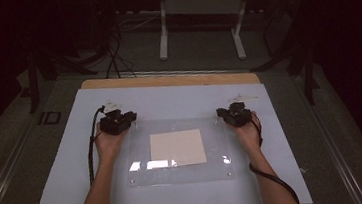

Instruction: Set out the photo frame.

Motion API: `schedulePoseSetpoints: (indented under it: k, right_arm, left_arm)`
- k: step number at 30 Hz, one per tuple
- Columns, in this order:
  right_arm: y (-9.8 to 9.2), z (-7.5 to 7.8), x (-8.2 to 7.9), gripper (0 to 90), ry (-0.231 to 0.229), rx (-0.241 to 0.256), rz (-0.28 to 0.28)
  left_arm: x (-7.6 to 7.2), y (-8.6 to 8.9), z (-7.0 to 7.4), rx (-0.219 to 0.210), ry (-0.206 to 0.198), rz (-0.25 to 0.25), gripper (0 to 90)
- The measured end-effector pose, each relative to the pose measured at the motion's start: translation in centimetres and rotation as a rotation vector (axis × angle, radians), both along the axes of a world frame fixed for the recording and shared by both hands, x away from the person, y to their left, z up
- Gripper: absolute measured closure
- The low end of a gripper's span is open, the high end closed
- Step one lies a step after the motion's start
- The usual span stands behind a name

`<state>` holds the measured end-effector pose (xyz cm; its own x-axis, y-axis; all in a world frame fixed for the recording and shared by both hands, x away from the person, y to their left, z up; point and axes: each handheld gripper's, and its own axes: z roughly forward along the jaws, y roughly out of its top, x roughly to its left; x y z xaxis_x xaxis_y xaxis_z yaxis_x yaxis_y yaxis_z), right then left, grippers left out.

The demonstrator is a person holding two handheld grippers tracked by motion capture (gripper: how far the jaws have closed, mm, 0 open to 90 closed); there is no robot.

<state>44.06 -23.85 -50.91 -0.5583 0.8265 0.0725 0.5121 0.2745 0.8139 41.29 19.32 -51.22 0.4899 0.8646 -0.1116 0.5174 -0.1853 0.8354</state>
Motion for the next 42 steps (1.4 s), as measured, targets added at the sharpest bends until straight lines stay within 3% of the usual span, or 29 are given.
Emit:
schedulePoseSetpoints:
  k: [2, 6, 9, 11, 16, 19, 25, 29, 35, 42]
  right_arm:
    - [0.0, 0.0, 0.0, 84.4, 0.003, 0.004, -0.003]
    - [-0.2, -0.1, 0.1, 84.3, 0.013, 0.021, -0.004]
    - [-0.2, -0.1, 0.1, 84.3, 0.018, 0.022, 0.000]
    - [-0.2, -0.1, 0.2, 84.1, 0.022, 0.026, 0.000]
    - [-0.3, -0.1, 0.2, 83.9, 0.029, 0.041, -0.004]
    - [-0.4, -0.1, 0.3, 83.6, 0.038, 0.050, -0.005]
    - [-0.3, 0.0, 0.3, 83.9, 0.038, 0.031, -0.001]
    - [-0.2, 0.1, 0.5, 83.9, 0.048, 0.027, 0.002]
    - [-0.2, 0.3, 1.0, 84.1, 0.079, 0.029, 0.001]
    - [0.0, 0.5, 1.7, 85.0, 0.103, 0.024, -0.013]
  left_arm:
    - [0.1, -0.1, -0.2, 0.018, 0.008, -0.001, 76.1]
    - [0.2, 0.1, -0.6, -0.011, 0.021, 0.003, 82.8]
    - [0.2, 0.0, -0.5, 0.000, 0.009, 0.005, 82.0]
    - [0.2, 0.0, -0.3, -0.022, -0.005, 0.005, 79.9]
    - [0.3, 0.0, -0.1, 0.019, 0.010, -0.008, 83.6]
    - [0.4, 0.0, -0.1, 0.022, 0.017, -0.005, 84.1]
    - [0.8, 0.6, -0.3, -0.059, 0.056, -0.014, 82.6]
    - [0.9, 0.7, -0.4, -0.071, 0.070, -0.008, 82.4]
    - [1.7, 0.6, 0.0, -0.067, 0.121, 0.004, 82.5]
    - [2.4, 0.4, -0.1, -0.099, 0.142, 0.037, 82.6]
